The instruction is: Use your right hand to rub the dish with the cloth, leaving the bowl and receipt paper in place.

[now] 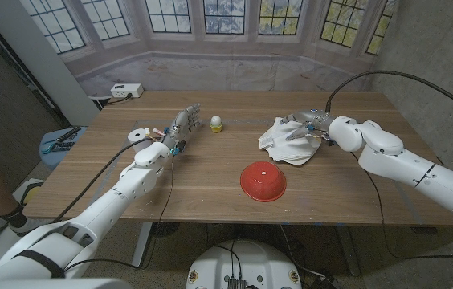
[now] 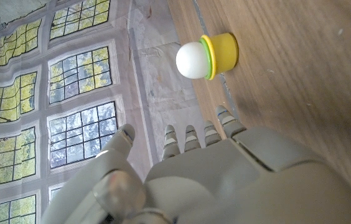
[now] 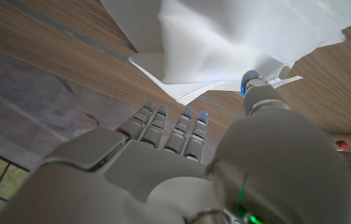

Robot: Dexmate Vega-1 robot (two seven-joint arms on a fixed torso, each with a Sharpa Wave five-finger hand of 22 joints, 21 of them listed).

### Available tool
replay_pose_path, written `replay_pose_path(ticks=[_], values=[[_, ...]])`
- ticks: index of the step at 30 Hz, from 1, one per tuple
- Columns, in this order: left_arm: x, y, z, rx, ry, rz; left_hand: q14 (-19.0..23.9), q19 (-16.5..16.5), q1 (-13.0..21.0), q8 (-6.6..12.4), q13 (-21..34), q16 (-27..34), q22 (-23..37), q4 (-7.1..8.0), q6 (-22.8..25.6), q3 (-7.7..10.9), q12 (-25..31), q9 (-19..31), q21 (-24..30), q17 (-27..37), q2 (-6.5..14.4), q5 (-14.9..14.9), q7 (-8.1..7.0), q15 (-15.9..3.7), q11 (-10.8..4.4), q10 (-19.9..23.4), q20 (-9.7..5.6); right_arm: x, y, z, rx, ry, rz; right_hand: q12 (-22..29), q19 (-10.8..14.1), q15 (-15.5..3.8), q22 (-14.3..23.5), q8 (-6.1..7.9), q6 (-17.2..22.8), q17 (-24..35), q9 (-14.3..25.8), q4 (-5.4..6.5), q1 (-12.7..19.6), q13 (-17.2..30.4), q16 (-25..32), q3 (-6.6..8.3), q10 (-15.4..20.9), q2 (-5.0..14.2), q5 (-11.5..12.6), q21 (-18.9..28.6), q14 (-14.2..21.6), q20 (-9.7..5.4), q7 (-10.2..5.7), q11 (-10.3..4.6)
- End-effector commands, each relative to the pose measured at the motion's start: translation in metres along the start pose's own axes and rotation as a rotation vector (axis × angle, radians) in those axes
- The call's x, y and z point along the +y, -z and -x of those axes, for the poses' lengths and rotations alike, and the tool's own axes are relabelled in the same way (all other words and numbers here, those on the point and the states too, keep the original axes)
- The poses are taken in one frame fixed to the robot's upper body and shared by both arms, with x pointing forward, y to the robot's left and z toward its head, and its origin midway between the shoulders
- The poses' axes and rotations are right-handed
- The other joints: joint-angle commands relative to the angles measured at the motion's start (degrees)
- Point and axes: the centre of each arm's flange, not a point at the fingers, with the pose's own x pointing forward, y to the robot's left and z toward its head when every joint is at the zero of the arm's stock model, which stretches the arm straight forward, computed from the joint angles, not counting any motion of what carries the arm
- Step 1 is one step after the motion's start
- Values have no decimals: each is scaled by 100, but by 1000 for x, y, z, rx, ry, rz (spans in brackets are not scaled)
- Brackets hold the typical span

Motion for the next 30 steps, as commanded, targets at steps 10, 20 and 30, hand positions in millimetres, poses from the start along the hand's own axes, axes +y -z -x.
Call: replay_pose_path(ticks=[10, 20, 30], values=[[1, -2, 0, -1, -12, -15, -56, 12, 19, 4, 31, -22, 10, -60, 26, 12, -17, 20, -12, 11, 8, 1, -3, 18, -30, 6, 30, 2, -6, 11, -32, 38, -131, 37, -72, 28, 13, 33, -277, 58, 6, 786, -1476, -70, 104, -365, -430, 882, -272, 51, -315, -22, 155, 180], [3, -5, -1, -4, -17, -22, -67, 13, 32, 2, 31, -22, 10, -74, 21, 23, -18, 21, -11, 10, 21, 5, 9, 2, -30, 2, 28, 6, -10, 9, -22, 60, -148, 19, -159, 37, 11, 9, -453, 47, -8, 975, -1917, -95, 77, -516, -635, 1049, -405, 35, -497, -42, 251, 205], [3, -6, -2, -9, -14, -23, -71, 7, 48, 2, 30, -20, 9, -92, 17, 34, -19, 20, -14, 8, 31, 10, 8, -1, -31, -2, 22, 12, -14, 7, -18, 83, -186, 29, -213, 30, 13, 24, -540, 45, -15, 1193, -2401, -111, 63, -689, -752, 1157, -468, 37, -659, -97, 276, 179]])
